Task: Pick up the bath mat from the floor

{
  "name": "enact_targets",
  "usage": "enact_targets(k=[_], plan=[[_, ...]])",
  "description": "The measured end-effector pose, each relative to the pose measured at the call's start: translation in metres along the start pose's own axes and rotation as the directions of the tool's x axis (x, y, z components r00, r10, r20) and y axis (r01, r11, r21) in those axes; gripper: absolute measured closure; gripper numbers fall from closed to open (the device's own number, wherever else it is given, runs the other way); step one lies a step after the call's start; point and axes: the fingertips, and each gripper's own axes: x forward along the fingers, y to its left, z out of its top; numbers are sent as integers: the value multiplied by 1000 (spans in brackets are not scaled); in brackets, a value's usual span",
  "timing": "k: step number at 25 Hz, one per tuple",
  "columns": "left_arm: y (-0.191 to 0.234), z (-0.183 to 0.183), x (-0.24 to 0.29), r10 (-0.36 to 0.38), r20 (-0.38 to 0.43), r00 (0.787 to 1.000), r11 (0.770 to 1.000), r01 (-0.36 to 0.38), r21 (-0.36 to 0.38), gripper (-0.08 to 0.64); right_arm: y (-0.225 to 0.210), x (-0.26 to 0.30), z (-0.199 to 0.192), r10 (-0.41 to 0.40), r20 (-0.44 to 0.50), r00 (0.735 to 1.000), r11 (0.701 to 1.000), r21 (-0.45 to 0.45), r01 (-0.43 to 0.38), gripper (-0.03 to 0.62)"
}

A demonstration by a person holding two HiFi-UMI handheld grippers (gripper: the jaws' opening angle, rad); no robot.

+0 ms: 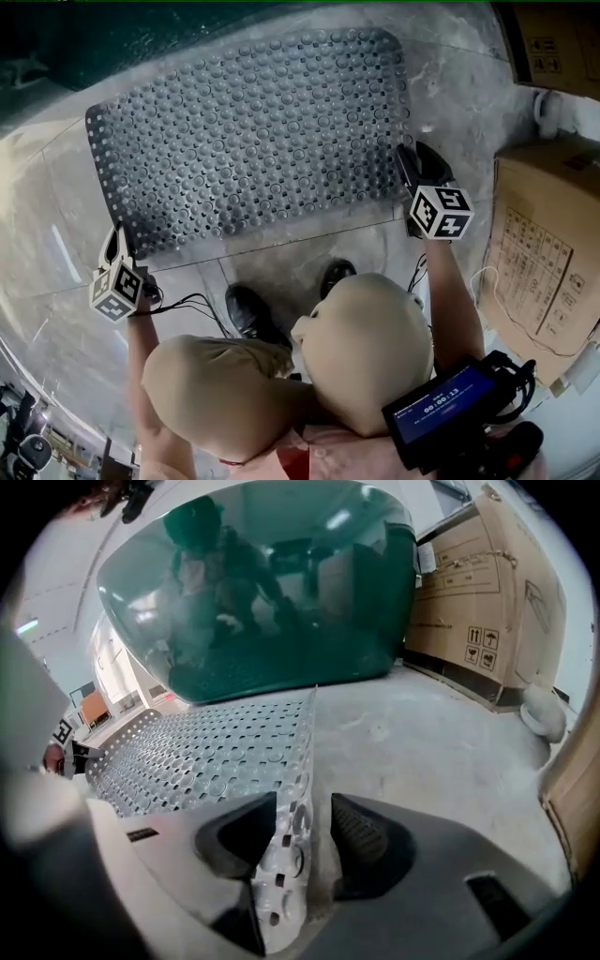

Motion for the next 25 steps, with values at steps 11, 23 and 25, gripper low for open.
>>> enact_targets(k=[11,23,25], plan=[[-5,0,4,-7,-15,1000,1000,7,9,523,-1,8,-13,9,-20,1000,998,58,-8,485],[-5,-1,4,-17,-13,1000,1000,17,-15,523,11,-4,1,-35,14,999,998,57,34,558],[-5,-1,5,-22,-7,1000,999,22,-26,523,12,-8,5,-42,23,999,997,61,40,560]])
